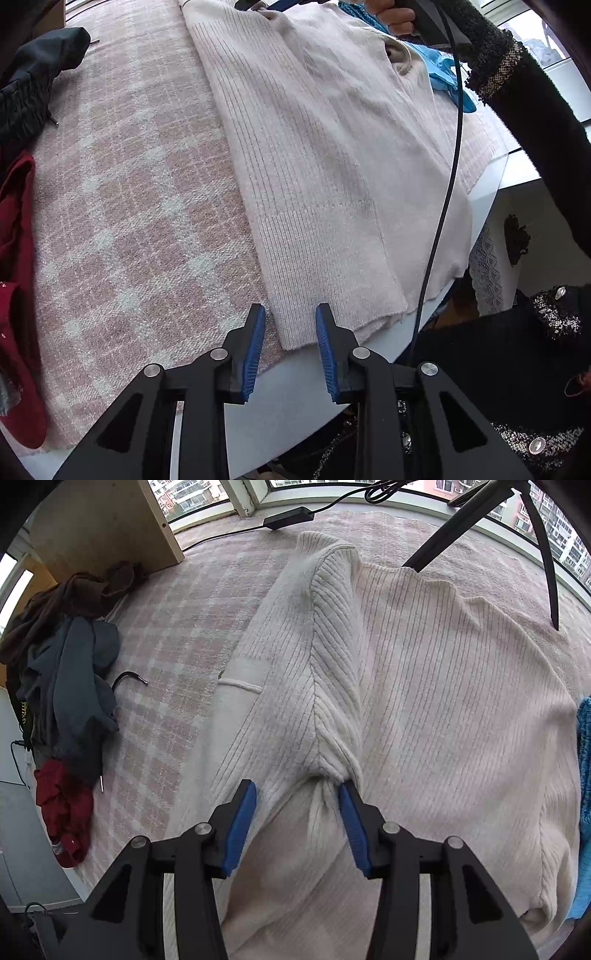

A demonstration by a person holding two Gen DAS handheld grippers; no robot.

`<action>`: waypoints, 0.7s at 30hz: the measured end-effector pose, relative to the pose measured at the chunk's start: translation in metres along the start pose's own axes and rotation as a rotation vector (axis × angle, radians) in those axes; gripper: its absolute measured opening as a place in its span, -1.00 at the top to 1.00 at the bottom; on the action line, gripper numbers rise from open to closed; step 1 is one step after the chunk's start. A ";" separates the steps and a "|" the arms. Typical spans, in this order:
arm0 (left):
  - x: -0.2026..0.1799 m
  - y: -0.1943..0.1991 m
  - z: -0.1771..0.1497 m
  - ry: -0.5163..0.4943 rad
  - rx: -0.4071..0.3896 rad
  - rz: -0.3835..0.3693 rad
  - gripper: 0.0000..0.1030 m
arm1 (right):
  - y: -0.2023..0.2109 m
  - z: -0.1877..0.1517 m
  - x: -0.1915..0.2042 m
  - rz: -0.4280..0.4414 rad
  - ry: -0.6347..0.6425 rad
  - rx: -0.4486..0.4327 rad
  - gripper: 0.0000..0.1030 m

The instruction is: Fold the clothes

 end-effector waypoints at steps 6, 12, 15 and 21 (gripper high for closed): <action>-0.015 0.015 -0.007 -0.048 -0.022 0.038 0.96 | -0.003 0.004 -0.004 0.013 -0.026 -0.012 0.11; -0.009 0.014 -0.024 -0.001 -0.022 0.060 0.96 | 0.005 0.009 -0.007 0.060 -0.059 -0.038 0.11; -0.005 0.007 -0.025 0.018 -0.016 0.057 0.96 | 0.007 0.015 -0.009 0.105 -0.106 -0.057 0.11; -0.014 0.009 -0.022 -0.028 -0.027 0.065 0.96 | -0.006 0.014 0.006 -0.039 -0.008 -0.046 0.13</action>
Point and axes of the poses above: each gripper's, at about its wrist camera, not at the fingertips, and y roughly against the way its jaws point, x to its left, z to its top, the point moved 8 cm from there along -y, roughly the way its jaws point, and after that the axes turned 6 degrees about -y, right-handed, at the moved point
